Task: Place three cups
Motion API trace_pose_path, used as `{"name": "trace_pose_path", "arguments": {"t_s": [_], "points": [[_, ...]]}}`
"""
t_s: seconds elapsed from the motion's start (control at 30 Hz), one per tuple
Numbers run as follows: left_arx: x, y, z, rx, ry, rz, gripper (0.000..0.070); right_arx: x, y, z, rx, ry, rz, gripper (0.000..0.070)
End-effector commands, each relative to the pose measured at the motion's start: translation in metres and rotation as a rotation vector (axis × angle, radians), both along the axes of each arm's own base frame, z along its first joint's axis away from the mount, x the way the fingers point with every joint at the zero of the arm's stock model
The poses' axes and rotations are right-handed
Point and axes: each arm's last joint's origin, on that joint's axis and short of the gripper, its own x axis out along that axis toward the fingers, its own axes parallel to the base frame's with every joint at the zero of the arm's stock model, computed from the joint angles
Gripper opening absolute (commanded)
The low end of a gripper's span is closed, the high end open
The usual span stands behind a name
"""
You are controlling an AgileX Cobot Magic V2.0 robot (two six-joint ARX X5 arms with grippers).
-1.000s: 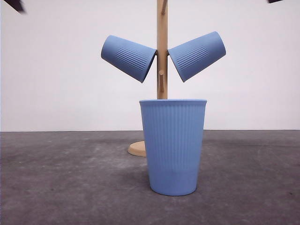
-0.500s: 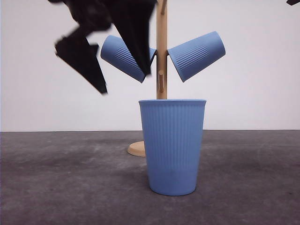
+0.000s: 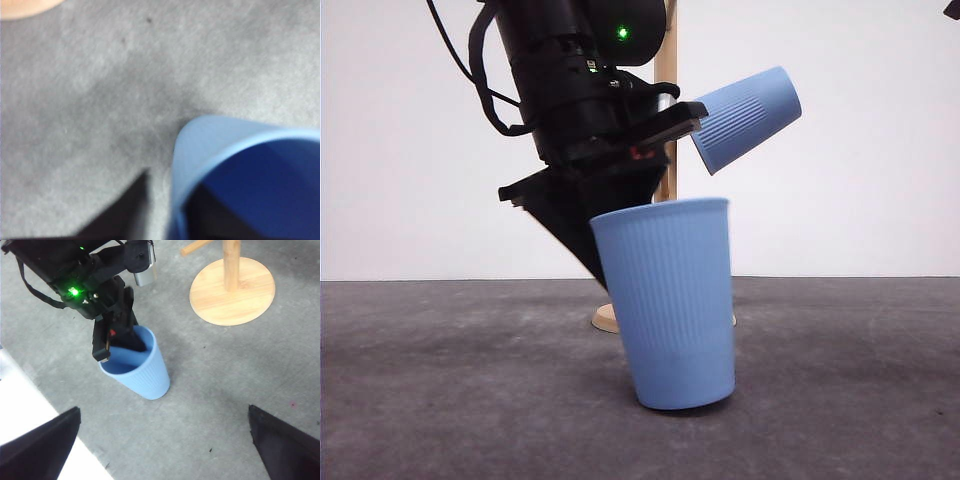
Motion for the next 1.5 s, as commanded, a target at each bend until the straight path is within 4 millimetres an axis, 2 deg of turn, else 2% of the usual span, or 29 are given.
{"name": "trace_pose_path", "arguments": {"t_s": [0.0, 0.2, 0.4, 0.6, 0.77, 1.07, 1.47], "points": [[0.001, -0.006, -0.004, 0.005, -0.010, -0.063, 0.0000, 0.001, 0.001, 0.004, 0.004, -0.013, -0.005, 0.0685], [0.000, -0.001, 0.008, -0.155, 0.049, -0.200, 0.0000, 0.001, 0.000, 0.003, -0.019, -0.027, -0.010, 0.0685], [-0.002, 0.016, 0.039, -0.428, 0.076, -0.367, 0.0000, 0.003, 0.002, 0.004, -0.008, -0.050, 0.040, 0.0685], [0.001, 0.041, 0.067, -0.751, 0.111, -0.507, 0.0000, 0.010, 0.010, 0.005, 0.169, -0.030, 0.234, 0.0685], [0.004, 0.052, 0.075, -0.930, 0.157, -0.559, 0.0000, 0.022, 0.020, 0.000, 0.303, 0.024, 0.412, 0.0685], [0.004, 0.054, 0.076, -0.984, 0.162, -0.590, 0.0000, 0.046, 0.045, -0.019, 0.359, 0.144, 0.554, 0.0686], [0.004, 0.055, 0.078, -1.047, 0.180, -0.619, 0.0000, 0.041, 0.067, -0.025, 0.362, 0.191, 0.667, 0.0685]]}}
